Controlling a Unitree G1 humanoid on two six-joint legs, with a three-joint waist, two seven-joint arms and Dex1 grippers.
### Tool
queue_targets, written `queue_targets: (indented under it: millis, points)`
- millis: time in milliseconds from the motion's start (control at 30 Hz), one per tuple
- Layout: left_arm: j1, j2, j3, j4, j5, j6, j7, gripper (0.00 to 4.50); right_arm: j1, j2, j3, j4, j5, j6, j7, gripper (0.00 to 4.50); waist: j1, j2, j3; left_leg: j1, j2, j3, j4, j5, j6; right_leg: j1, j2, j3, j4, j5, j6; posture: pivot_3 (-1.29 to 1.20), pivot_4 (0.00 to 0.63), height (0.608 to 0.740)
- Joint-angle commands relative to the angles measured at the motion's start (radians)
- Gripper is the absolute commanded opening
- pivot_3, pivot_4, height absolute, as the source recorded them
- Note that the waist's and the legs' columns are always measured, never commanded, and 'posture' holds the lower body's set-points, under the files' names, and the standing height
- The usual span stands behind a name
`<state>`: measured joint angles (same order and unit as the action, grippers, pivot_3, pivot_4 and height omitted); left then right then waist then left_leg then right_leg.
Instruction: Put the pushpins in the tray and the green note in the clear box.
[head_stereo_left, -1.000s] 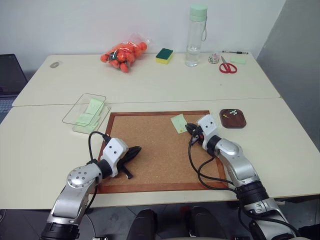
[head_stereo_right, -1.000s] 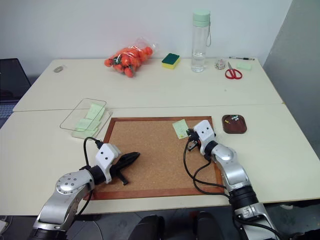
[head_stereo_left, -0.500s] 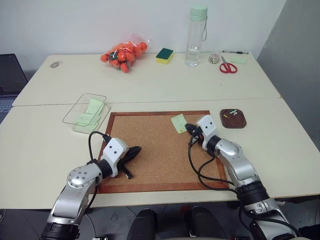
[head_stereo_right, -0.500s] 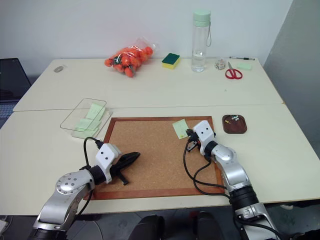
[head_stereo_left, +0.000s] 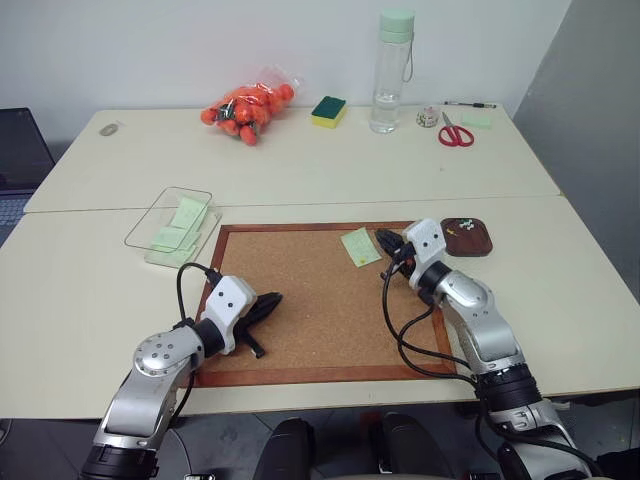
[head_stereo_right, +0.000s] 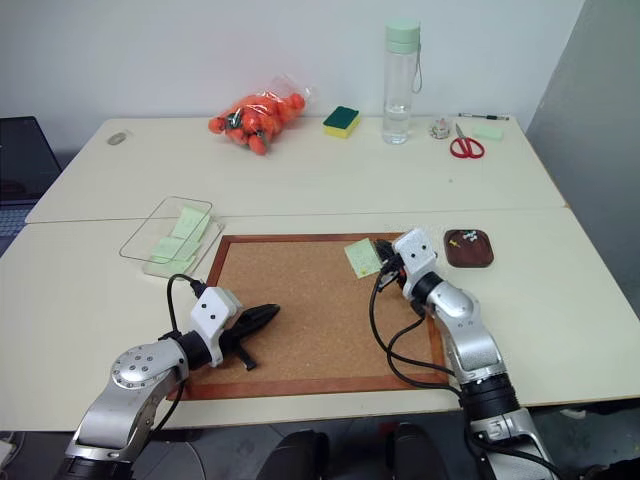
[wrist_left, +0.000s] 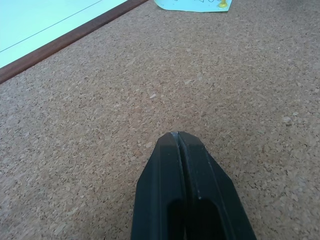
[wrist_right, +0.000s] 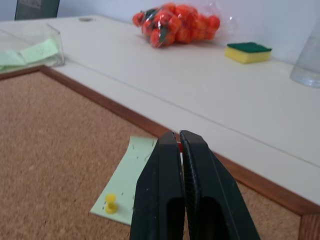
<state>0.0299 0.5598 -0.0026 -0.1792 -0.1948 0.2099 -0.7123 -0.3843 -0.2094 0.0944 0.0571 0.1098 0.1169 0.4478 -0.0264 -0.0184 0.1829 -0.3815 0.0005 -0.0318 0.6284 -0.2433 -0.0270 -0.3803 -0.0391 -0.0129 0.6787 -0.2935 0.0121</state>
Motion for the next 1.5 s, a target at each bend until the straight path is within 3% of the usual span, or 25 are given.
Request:
queue_targets:
  millis: [33, 300, 700, 867, 900, 1133, 1300, 1500]
  points:
    - [0.041, 0.009, -0.033, 0.024, 0.016, 0.024, -0.018, 0.00, 0.009, -0.058, -0.101, -0.086, 0.043, 0.038, -0.013, 0.03, 0.000, 0.000, 0.000, 0.000, 0.000, 0.000, 0.000, 0.000, 0.000, 0.000, 0.000, 0.000, 0.000, 0.000, 0.000, 0.00, 0.150, 0.740]
    - [0.030, 0.013, -0.032, 0.042, 0.016, 0.019, -0.026, 0.00, 0.034, -0.178, -0.204, -0.047, -0.005, 0.211, -0.113, 0.03, 0.000, 0.000, 0.000, 0.000, 0.000, 0.001, 0.000, 0.000, 0.000, 0.000, 0.000, 0.000, 0.000, 0.000, 0.000, 0.00, 0.150, 0.740]
    - [0.026, 0.009, -0.033, 0.047, 0.020, 0.015, -0.029, 0.00, -0.040, -0.200, -0.209, 0.082, -0.017, 0.283, -0.134, 0.03, 0.000, 0.000, 0.000, 0.001, 0.000, 0.003, 0.000, 0.000, 0.000, 0.000, 0.000, 0.002, 0.000, 0.000, 0.001, 0.00, 0.150, 0.740]
    - [0.031, 0.007, -0.032, 0.042, 0.020, 0.019, -0.026, 0.00, -0.070, -0.204, -0.225, 0.121, -0.016, 0.262, -0.149, 0.86, 0.000, 0.000, 0.000, 0.001, 0.000, 0.003, 0.000, 0.000, 0.000, 0.000, 0.000, 0.002, 0.000, 0.000, 0.001, 0.00, 0.150, 0.740]
    - [0.033, 0.007, -0.031, 0.039, 0.020, 0.020, -0.025, 0.00, -0.074, -0.206, -0.228, 0.122, -0.013, 0.260, -0.149, 1.31, 0.000, 0.000, 0.000, 0.001, 0.000, 0.003, 0.000, 0.000, 0.000, 0.000, 0.000, 0.002, 0.000, 0.000, 0.001, 0.00, 0.150, 0.740]
    - [0.040, 0.007, -0.031, 0.035, 0.021, 0.019, -0.024, 0.00, -0.075, -0.197, -0.254, 0.080, 0.013, 0.246, -0.151, 2.71, 0.000, 0.000, 0.000, 0.001, 0.000, 0.003, 0.000, 0.000, 0.000, 0.000, 0.000, 0.002, 0.000, 0.000, 0.001, 0.00, 0.150, 0.740]
    - [0.043, 0.009, -0.028, 0.034, 0.019, 0.019, -0.027, 0.00, 0.005, -0.178, -0.164, -0.135, 0.097, 0.240, 0.014, 3.71, -0.001, 0.001, 0.000, 0.001, 0.000, 0.003, 0.000, 0.000, 0.001, 0.000, 0.000, 0.002, 0.000, -0.001, 0.001, 0.00, 0.150, 0.740]
    - [0.032, 0.010, -0.028, 0.041, 0.018, 0.021, -0.030, 0.00, 0.103, -0.127, 0.012, -0.294, 0.086, 0.231, 0.084, 3.81, -0.001, 0.000, 0.000, 0.001, 0.001, 0.003, 0.000, -0.001, 0.001, 0.000, 0.000, 0.002, 0.000, -0.003, 0.005, 0.00, 0.150, 0.740]
